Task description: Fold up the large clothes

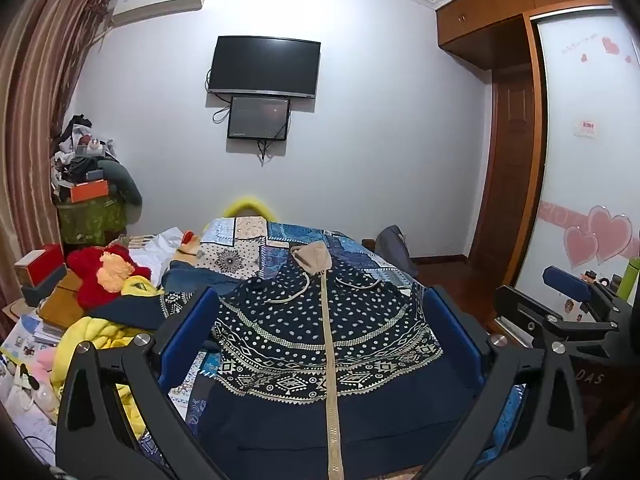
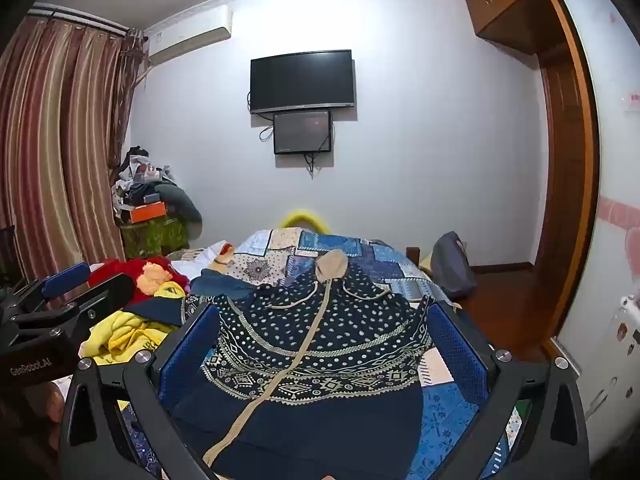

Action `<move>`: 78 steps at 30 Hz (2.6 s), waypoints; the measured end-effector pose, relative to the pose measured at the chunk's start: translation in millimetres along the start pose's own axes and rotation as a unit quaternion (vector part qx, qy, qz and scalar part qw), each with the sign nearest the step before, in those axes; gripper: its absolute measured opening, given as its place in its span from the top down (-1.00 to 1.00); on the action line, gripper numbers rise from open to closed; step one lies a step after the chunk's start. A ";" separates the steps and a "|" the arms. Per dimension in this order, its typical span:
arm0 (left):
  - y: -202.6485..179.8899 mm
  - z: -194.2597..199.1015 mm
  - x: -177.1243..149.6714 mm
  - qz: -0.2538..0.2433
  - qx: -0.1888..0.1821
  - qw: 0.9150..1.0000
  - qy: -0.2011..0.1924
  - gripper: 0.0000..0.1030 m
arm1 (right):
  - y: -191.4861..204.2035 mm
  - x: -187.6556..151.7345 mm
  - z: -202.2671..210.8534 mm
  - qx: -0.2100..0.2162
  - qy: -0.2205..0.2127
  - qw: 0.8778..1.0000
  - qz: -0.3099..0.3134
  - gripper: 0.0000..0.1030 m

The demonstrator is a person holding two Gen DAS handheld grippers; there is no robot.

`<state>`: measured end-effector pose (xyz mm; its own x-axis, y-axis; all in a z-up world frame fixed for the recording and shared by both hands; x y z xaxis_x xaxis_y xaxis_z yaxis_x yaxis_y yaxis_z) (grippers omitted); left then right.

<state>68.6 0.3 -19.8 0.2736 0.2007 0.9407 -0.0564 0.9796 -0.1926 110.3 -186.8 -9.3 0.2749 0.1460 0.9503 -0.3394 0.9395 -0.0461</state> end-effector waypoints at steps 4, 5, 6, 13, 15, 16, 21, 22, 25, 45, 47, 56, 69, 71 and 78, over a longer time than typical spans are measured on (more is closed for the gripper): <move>-1.6 -3.9 -1.4 -0.002 -0.003 1.000 0.003 -0.99 | -0.5 -0.2 -0.8 -0.001 0.001 1.000 0.000 -1.00; -1.2 -4.3 -1.6 -0.009 -0.004 1.000 0.005 -0.99 | -0.7 -0.2 -1.1 -0.002 0.002 1.000 0.001 -1.00; -1.2 -5.0 -0.7 -0.009 -0.004 1.000 0.004 -0.99 | -0.9 -0.2 -1.2 -0.002 0.002 1.000 0.000 -1.00; -4.7 -0.2 -0.3 -0.012 -0.003 1.000 -0.010 -0.99 | -2.3 -0.8 -2.9 -0.003 0.004 1.000 -0.002 -1.00; -4.8 -0.2 -0.9 -0.012 -0.004 1.000 -0.011 -0.99 | -2.2 -3.7 -4.6 -0.005 0.006 1.000 -0.003 -1.00; -5.2 -0.5 -0.7 -0.011 -0.006 1.000 -0.010 -0.99 | -2.3 -3.7 -4.6 -0.005 0.006 1.000 -0.003 -1.00; -3.8 -1.3 1.4 -0.010 -0.004 1.000 -0.009 -0.99 | -4.0 -2.6 -3.0 -0.005 0.006 1.000 -0.005 -1.00; -4.1 -2.2 1.5 -0.009 -0.004 1.000 -0.009 -0.99 | -3.3 2.5 1.5 -0.008 0.008 1.000 -0.005 -1.00; -4.4 -5.7 0.9 -0.005 -0.005 1.000 -0.006 -0.99 | -3.7 3.1 0.3 -0.007 0.009 1.000 -0.005 -1.00; -2.0 -15.2 -5.5 -0.007 0.009 1.000 -0.001 -0.99 | -3.4 8.5 -2.6 -0.004 0.003 1.000 -0.012 -1.00; -2.1 -15.6 -6.1 -0.007 0.011 1.000 -0.001 -0.99 | -4.8 8.4 -1.1 -0.004 0.002 1.000 -0.012 -1.00; 0.3 -14.4 -4.0 -0.004 0.011 1.000 -0.003 -0.99 | -3.3 8.8 -1.9 -0.001 0.001 1.000 -0.011 -1.00; 2.4 -14.3 -3.3 0.000 0.011 1.000 -0.005 -0.99 | -1.3 8.6 -3.7 -0.001 0.001 1.000 -0.010 -1.00; 2.8 -14.4 -3.3 -0.002 0.012 1.000 -0.005 -0.99 | -1.1 8.5 -3.9 0.000 0.001 1.000 -0.011 -1.00; 7.1 -14.4 -3.6 0.002 0.016 1.000 -0.006 -0.99 | -0.8 7.6 -4.7 -0.001 0.002 1.000 -0.010 -1.00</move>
<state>81.0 6.5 -28.5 0.2614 0.2037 0.9435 -0.0890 0.9784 -0.1866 116.9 -185.0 -3.5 0.2863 0.1281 0.9495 -0.3322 0.9428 -0.0271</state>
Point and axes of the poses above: each gripper's, at about its wrist camera, not at the fingertips, and z roughly against the way its jaws point, y to its left, x to its top, the point moved 7 cm from there along -z, roughly the way its jaws point, and after that the axes turned 5 degrees about z, right-handed, at the moved point
